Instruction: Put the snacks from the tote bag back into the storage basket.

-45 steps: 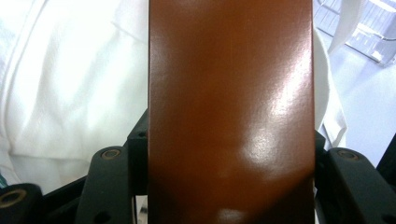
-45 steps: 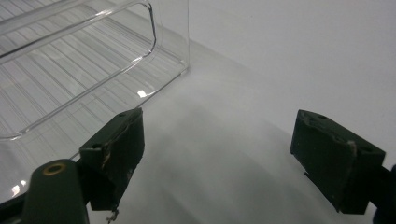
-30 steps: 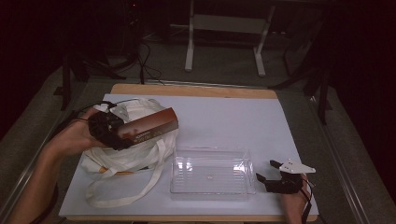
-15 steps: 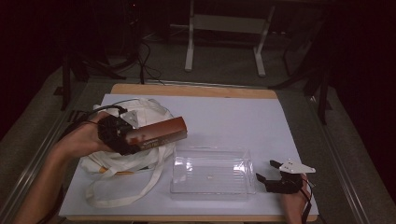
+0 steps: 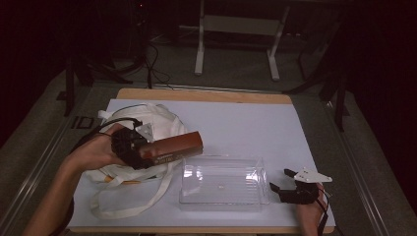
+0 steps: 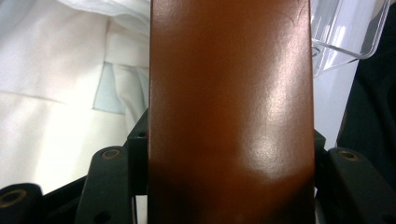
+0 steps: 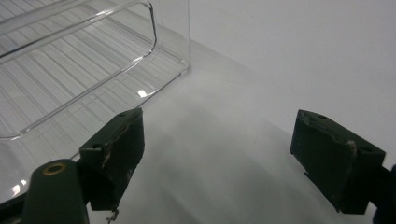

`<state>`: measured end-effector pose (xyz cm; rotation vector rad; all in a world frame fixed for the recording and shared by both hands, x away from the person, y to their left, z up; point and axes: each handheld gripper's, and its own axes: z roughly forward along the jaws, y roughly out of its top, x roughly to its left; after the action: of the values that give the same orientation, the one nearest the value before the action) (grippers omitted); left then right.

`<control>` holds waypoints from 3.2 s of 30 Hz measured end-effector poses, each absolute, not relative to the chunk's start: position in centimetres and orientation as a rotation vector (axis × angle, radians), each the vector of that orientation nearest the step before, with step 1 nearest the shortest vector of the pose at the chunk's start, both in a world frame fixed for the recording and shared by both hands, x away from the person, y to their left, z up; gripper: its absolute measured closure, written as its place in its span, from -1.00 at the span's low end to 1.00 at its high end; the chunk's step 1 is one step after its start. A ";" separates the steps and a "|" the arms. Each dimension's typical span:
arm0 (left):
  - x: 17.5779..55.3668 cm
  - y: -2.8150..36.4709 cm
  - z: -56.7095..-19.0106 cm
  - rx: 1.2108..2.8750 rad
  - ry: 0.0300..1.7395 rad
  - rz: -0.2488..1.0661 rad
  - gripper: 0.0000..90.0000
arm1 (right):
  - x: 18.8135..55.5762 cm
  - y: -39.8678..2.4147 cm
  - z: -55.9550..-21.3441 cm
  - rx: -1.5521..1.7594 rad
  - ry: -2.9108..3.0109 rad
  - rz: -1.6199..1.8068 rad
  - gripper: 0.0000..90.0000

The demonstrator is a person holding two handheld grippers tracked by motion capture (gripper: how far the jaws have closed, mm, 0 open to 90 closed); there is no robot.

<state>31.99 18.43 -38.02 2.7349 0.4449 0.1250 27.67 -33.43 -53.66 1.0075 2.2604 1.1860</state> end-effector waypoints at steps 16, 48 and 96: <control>30.9 16.3 -37.8 2.747 0.333 0.120 -0.02 | 27.6 -33.4 -53.6 1.012 2.262 1.187 -0.61; 28.7 12.7 -39.2 2.802 0.160 0.109 -0.02 | 27.7 -33.4 -53.6 1.011 2.262 1.188 -0.61; 26.5 8.8 -41.5 2.889 0.008 0.050 -0.03 | 27.7 -33.4 -53.7 1.007 2.267 1.184 -0.61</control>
<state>26.53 8.81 -41.45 2.8886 0.0082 0.0504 27.69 -33.41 -53.66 1.0068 2.2668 1.1842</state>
